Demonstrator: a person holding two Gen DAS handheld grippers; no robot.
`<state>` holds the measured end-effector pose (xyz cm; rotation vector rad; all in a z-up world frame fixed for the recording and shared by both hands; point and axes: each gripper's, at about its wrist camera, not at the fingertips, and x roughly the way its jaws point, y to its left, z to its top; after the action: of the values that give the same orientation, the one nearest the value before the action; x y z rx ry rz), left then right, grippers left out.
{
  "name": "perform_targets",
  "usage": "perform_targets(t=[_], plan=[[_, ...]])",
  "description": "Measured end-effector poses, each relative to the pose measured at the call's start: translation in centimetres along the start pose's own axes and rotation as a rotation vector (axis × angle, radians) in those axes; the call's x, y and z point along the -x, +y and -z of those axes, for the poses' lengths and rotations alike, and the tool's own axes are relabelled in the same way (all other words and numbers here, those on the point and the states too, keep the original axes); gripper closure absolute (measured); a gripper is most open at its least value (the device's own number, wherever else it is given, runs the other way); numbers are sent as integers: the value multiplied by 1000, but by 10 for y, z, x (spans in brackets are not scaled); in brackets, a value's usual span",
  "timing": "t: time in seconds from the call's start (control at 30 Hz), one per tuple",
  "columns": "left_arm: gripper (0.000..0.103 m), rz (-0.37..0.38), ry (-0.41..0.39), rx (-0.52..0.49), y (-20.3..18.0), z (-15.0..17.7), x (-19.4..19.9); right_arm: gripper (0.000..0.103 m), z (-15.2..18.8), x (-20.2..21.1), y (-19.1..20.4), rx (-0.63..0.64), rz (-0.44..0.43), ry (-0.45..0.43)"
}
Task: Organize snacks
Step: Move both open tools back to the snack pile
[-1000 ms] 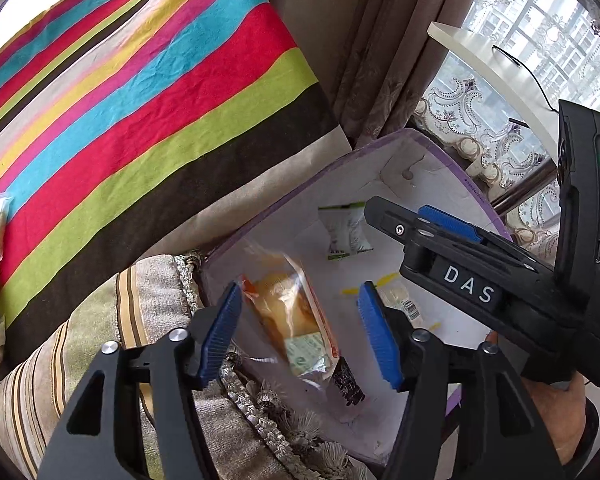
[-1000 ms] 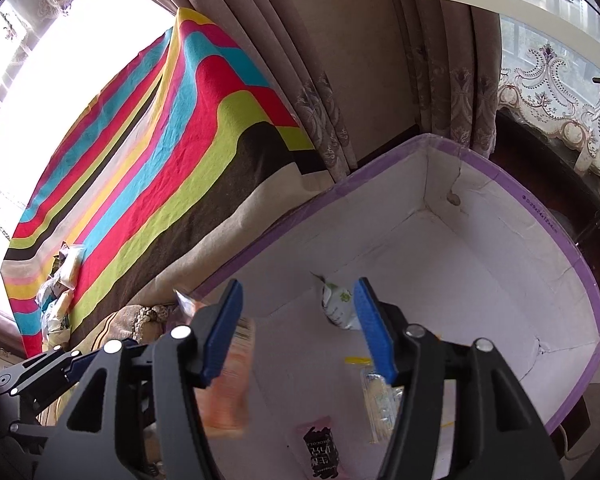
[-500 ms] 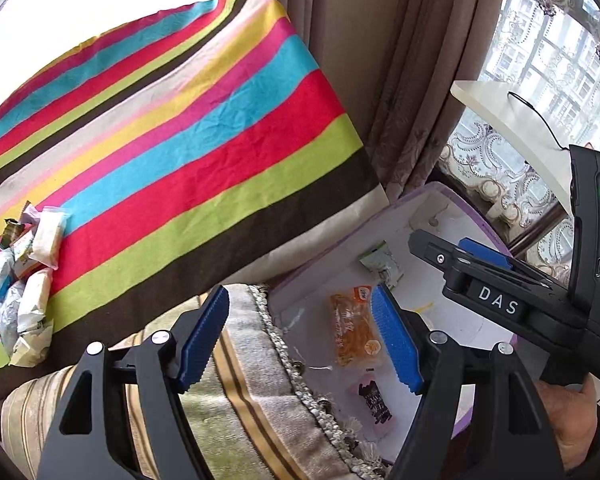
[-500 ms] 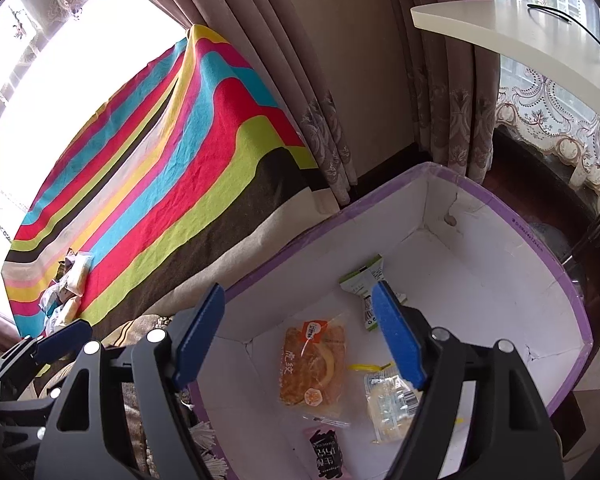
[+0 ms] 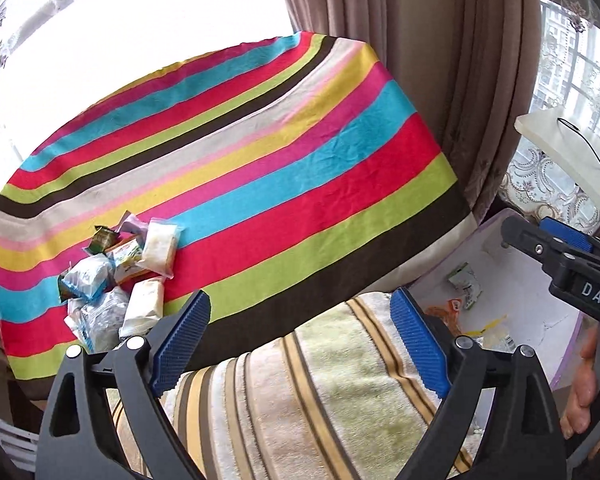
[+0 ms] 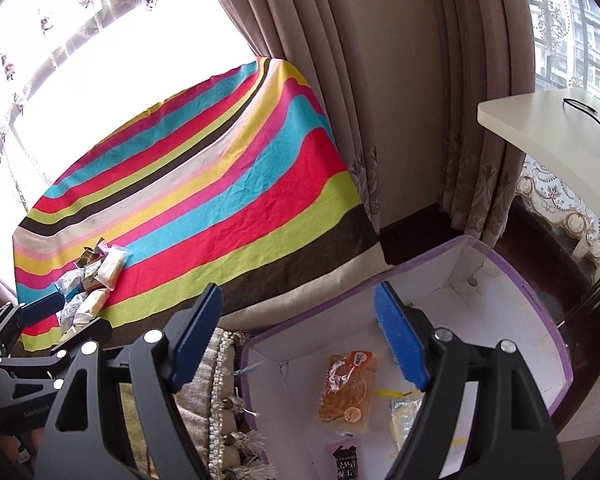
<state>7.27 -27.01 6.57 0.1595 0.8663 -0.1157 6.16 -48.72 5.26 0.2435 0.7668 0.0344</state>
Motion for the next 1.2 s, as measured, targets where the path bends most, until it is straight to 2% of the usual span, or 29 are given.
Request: perform_targets(t=[0.1, 0.17, 0.33, 0.57, 0.67, 0.8, 0.87, 0.97, 1.13, 1.2], plan=[[14, -44, 10, 36, 18, 7, 1, 14, 1, 0, 21, 53, 13, -1], [9, -68, 13, 68, 29, 12, 2, 10, 3, 0, 36, 86, 19, -2], [6, -169, -1, 126, 55, 20, 10, 8, 7, -5, 67, 149, 50, 9], [5, -290, -23, 207, 91, 33, 20, 6, 7, -4, 106, 235, 167, -27], [5, -290, -10, 238, 104, 38, 22, 5, 7, -3, 121, 261, 190, -38], [5, -252, -1, 296, 127, 47, 24, 5, 8, -5, 137, 273, 150, -21], [5, -203, -16, 346, 145, 56, 29, 5, 9, -6, 146, 276, 133, -17], [5, -199, 3, 407, 171, 68, 30, 5, 11, -8, 162, 307, 99, -10], [5, -188, 17, 487, 209, 90, 33, 5, 20, -18, 186, 309, -98, 80], [6, -179, 23, 508, 219, 94, 32, 5, 24, -23, 198, 327, -123, 99]])
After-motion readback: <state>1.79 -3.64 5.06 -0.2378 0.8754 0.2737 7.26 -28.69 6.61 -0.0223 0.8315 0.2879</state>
